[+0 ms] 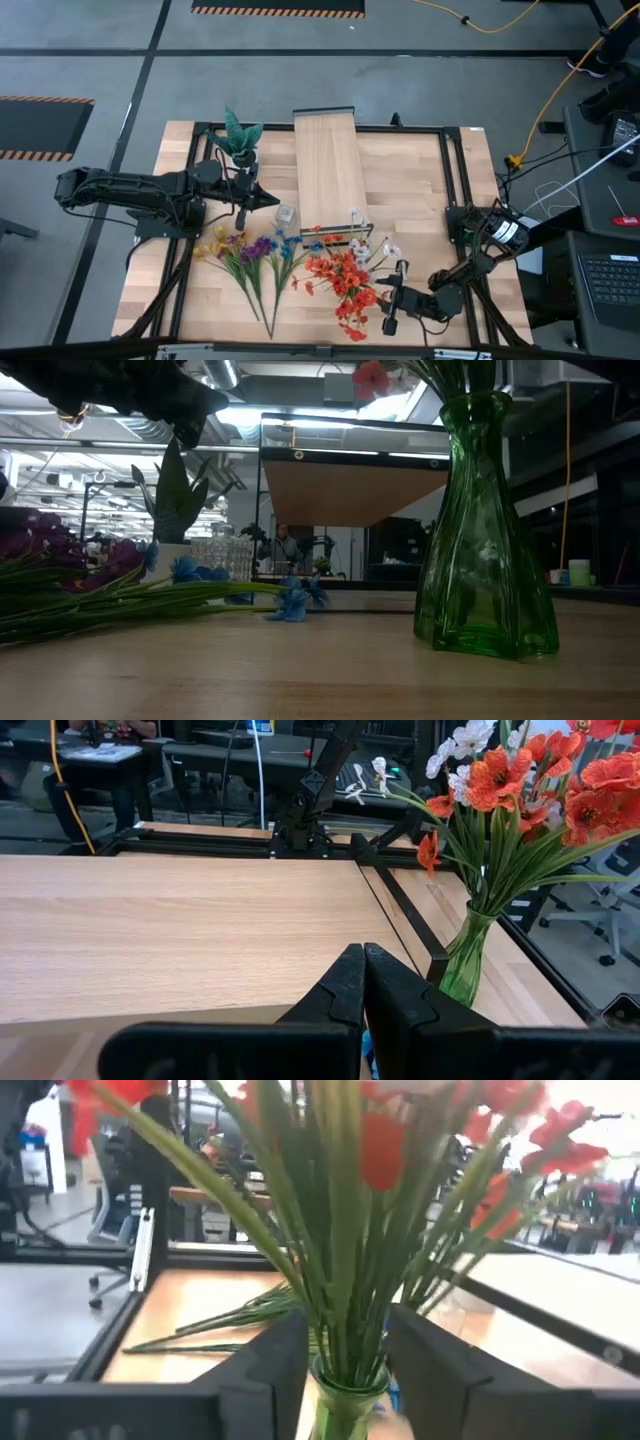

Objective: Pick and place flowers into a vace then onto a shelf
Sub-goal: Put the green vase with flowers on the shelf

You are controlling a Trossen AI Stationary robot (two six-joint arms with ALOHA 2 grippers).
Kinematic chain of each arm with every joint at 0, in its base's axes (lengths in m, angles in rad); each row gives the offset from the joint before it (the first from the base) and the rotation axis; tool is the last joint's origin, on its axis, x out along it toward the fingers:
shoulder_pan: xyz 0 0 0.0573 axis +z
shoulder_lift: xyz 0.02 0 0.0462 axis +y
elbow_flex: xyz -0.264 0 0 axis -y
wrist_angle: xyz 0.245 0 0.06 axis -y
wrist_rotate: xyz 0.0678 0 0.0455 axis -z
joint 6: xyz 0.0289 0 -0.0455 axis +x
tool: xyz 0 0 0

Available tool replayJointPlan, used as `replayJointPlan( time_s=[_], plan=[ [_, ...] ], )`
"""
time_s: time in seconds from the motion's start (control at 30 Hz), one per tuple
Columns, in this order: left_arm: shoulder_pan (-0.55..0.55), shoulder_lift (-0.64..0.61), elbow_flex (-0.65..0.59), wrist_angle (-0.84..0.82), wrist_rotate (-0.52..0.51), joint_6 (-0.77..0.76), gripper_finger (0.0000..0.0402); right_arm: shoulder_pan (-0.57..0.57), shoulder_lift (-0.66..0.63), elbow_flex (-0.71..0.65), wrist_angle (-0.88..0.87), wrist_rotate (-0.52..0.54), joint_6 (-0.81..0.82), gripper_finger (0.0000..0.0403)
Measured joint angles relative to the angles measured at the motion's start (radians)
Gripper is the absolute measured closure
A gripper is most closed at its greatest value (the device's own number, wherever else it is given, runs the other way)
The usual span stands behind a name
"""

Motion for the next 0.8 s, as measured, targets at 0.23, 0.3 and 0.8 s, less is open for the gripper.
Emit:
replayJointPlan(
  time_s=[0.23,0.3,0.8],
  plan=[
    [0.000,0.000,0.000,0.000,0.000,0.000,0.0398,0.002,0.000,0.001,-0.061,0.005,0.199,0.0189],
    [0.000,0.000,0.000,0.000,0.000,0.001,0.0398,0.005,0.000,0.001,-0.125,0.006,0.248,0.0172],
    [0.000,0.000,0.000,0.000,0.000,0.043,0.0398,-0.043,0.000,0.001,-0.424,-0.015,0.566,0.0152]
  ],
)
